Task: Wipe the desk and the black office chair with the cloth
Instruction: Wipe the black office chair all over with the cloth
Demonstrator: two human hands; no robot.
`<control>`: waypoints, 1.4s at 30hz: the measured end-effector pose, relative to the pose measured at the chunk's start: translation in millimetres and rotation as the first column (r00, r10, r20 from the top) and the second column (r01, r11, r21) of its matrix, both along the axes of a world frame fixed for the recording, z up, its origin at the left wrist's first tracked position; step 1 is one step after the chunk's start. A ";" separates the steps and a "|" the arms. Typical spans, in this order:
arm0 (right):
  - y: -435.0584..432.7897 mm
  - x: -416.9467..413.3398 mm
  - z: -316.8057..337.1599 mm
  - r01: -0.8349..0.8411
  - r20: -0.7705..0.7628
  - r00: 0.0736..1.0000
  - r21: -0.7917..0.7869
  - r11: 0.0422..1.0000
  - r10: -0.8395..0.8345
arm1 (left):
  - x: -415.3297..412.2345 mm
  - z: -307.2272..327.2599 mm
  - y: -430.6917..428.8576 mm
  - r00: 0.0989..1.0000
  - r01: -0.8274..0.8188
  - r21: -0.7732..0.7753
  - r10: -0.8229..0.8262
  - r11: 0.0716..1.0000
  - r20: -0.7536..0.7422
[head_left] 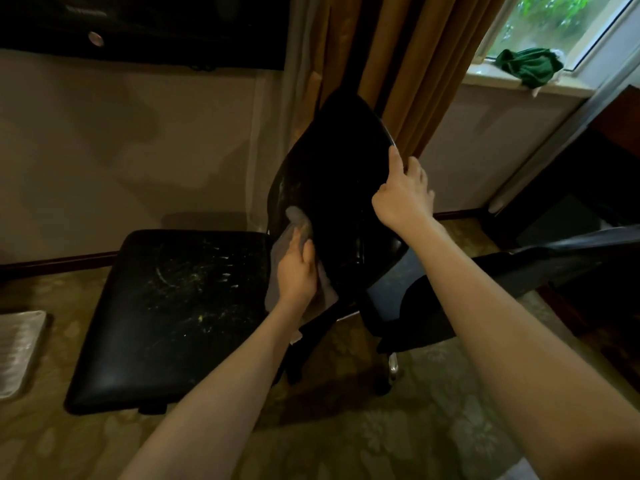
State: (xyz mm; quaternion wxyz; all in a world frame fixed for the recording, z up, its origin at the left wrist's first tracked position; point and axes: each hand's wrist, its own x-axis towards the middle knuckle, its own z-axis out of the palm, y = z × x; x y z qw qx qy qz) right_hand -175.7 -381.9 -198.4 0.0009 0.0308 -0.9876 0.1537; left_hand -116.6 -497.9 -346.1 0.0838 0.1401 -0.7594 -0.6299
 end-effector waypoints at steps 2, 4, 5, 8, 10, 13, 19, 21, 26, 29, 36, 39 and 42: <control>-11.0 -3.1 2.7 -0.030 -0.041 0.999 0.105 0.994 0.034 | -10.4 19.4 2.7 0.998 -0.013 0.024 0.015 1.000 -0.055; -25.3 -10.5 0.9 -0.106 -0.102 0.986 0.208 0.972 0.129 | -28.0 37.0 1.8 0.992 0.000 0.012 0.002 1.000 -0.127; -34.6 -16.3 -1.9 -0.153 -0.102 0.979 0.213 0.965 0.178 | -41.4 39.3 0.9 0.991 0.042 -0.019 -0.044 0.999 -0.130; -57.3 -27.9 -22.2 -0.206 -0.001 0.978 0.068 0.976 0.207 | -66.9 22.8 0.3 0.971 0.236 -0.030 -0.237 0.971 -0.035; -64.2 -33.4 -39.2 -0.196 0.008 0.981 0.009 0.981 0.196 | -78.3 -0.3 -0.5 0.964 0.267 0.017 -0.267 0.963 -0.001; -73.8 -43.7 -60.8 -0.147 0.006 0.989 0.076 0.986 0.147 | -92.0 -15.4 -7.9 0.957 0.288 0.038 -0.289 0.957 0.012; -80.2 -49.1 -76.5 -0.060 -0.013 0.998 0.205 0.977 0.064 | -111.9 -69.1 -34.6 0.967 0.153 0.056 -0.162 0.987 0.199; -81.0 -48.1 -78.5 -0.071 -0.017 0.997 0.261 0.963 0.078 | -116.5 -81.2 -36.8 0.960 0.150 0.073 -0.163 0.986 0.229; -98.5 -48.0 -75.5 -0.047 -0.053 0.996 0.319 0.947 0.067 | -117.8 -73.4 -44.4 0.986 -0.048 0.140 0.024 0.989 0.165; -110.1 -56.4 -75.2 -0.053 -0.084 0.992 0.392 0.918 0.093 | -130.2 -47.0 -57.5 0.996 -0.082 0.178 0.072 0.981 0.061; -110.2 -104.3 -77.9 0.005 -0.097 0.994 0.469 0.883 0.046 | -184.6 -22.3 -65.1 0.925 0.361 -0.087 -0.369 0.928 -0.093; -108.8 -109.4 -81.3 0.036 -0.111 0.994 0.530 0.847 0.027 | -190.8 -44.1 -52.1 0.923 0.376 -0.069 -0.380 0.924 -0.063; -118.6 -119.1 -70.5 0.075 -0.146 0.989 0.571 0.818 0.011 | -194.1 -49.6 -48.6 0.936 0.343 -0.064 -0.347 0.937 -0.057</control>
